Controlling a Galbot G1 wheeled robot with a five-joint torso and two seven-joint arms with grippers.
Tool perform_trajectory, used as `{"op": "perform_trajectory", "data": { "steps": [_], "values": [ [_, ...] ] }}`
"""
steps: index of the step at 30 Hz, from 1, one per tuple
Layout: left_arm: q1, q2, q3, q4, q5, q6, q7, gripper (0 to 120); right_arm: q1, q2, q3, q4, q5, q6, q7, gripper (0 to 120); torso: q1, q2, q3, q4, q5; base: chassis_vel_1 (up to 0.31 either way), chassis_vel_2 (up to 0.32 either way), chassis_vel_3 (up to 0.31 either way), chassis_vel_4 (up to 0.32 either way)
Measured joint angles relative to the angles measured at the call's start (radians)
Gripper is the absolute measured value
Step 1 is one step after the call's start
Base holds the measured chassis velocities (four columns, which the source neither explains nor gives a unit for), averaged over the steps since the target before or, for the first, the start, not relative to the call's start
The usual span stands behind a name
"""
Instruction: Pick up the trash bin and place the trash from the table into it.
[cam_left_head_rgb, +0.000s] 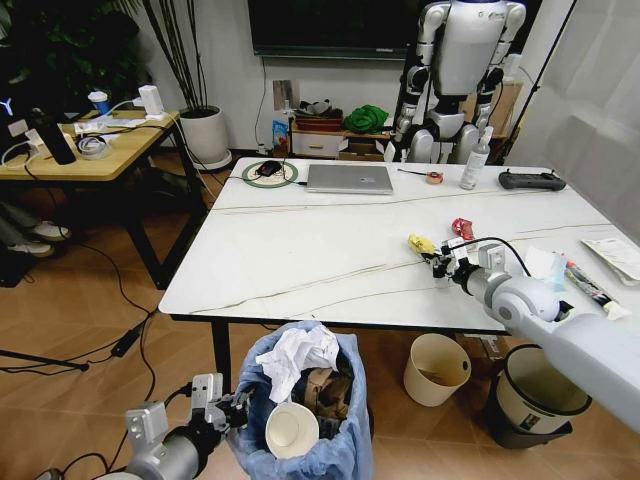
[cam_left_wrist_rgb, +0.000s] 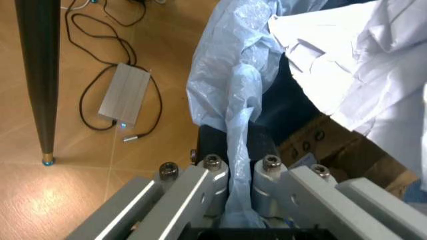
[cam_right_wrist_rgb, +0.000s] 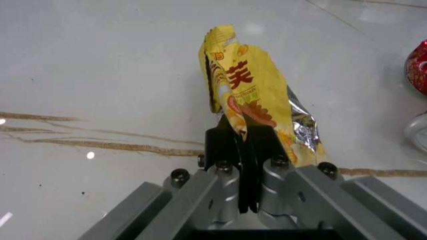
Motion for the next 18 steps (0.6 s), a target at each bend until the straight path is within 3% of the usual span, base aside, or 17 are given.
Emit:
{"op": "perform_trajectory", "data": {
  "steps": [5, 11, 18],
  "values": [
    [-0.001, -0.001, 0.003, 0.001, 0.000, 0.000, -0.001, 0, -0.003, 0.001, 0.008, 0.006, -0.002, 0.022, -0.027, 0, 0.000, 0.000, 0.000, -0.0001, 0.0001, 0.000, 0.000, 0.000, 0.000],
    [0.002, 0.007, 0.008, 0.001, -0.002, 0.000, -0.002, 0, 0.029, -0.029, 0.030, 0.128, 0.061, 0.097, -0.101, 0, 0.000, 0.000, 0.000, 0.0000, -0.0006, 0.000, 0.000, 0.000, 0.000],
    [-0.008, 0.015, 0.006, 0.002, -0.018, 0.000, -0.004, 0, 0.073, -0.121, 0.041, 0.451, 0.207, 0.145, -0.161, 0, 0.000, 0.000, 0.000, 0.0001, -0.0003, 0.000, 0.000, 0.000, 0.000]
  ]
}}
